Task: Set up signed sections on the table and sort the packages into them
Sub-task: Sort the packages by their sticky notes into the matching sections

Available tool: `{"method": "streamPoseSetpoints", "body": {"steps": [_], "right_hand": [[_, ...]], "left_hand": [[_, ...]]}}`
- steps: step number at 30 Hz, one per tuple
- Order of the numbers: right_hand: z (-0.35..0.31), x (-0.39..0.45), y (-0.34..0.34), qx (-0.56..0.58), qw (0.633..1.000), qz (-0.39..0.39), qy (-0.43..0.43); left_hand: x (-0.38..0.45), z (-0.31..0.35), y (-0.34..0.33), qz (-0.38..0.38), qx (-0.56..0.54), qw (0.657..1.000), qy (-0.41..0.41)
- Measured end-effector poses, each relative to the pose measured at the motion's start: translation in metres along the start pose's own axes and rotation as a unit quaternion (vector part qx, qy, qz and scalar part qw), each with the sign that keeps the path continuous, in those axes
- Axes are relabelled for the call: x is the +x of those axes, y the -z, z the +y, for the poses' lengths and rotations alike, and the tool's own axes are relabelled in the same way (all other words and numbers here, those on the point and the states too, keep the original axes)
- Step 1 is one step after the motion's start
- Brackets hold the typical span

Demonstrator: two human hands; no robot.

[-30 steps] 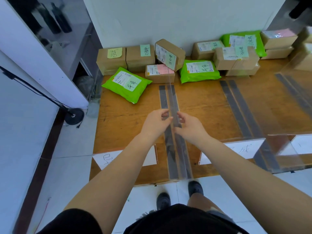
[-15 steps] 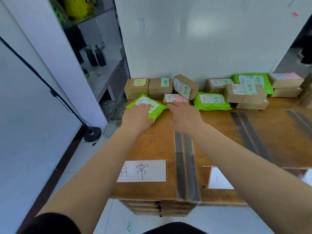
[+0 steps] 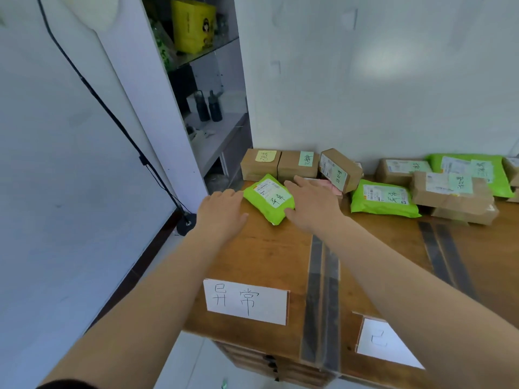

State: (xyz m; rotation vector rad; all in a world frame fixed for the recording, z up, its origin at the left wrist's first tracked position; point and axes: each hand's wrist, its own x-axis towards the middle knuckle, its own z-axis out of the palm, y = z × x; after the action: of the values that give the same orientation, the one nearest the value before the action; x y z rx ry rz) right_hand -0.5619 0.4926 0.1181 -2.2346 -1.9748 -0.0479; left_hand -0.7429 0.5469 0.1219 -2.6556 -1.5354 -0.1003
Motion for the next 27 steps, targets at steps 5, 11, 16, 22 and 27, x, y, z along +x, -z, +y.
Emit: {"method": "streamPoseSetpoints", "body": {"steps": [5,11,16,22,27], "right_hand": [[0.000,0.013,-0.010,-0.003,1.000,-0.010,-0.002],[-0.001,0.044,-0.039,-0.007,0.999,-0.038,-0.030],[-0.003,0.086,-0.075,-0.044,0.996,-0.063,-0.048],[0.002,0.138,-0.129,-0.067,0.988,-0.124,-0.065],[0.014,0.168,-0.171,-0.050,0.981,-0.157,-0.100]], "left_hand": [[0.013,-0.003,-0.010,-0.001,-0.020,1.000,-0.004],[0.049,-0.019,-0.041,-0.025,-0.012,0.999,-0.038],[0.098,-0.038,-0.078,-0.051,-0.017,0.995,-0.079],[0.155,-0.059,-0.134,-0.088,-0.032,0.989,-0.112],[0.189,-0.067,-0.181,-0.122,-0.056,0.981,-0.140]]}}
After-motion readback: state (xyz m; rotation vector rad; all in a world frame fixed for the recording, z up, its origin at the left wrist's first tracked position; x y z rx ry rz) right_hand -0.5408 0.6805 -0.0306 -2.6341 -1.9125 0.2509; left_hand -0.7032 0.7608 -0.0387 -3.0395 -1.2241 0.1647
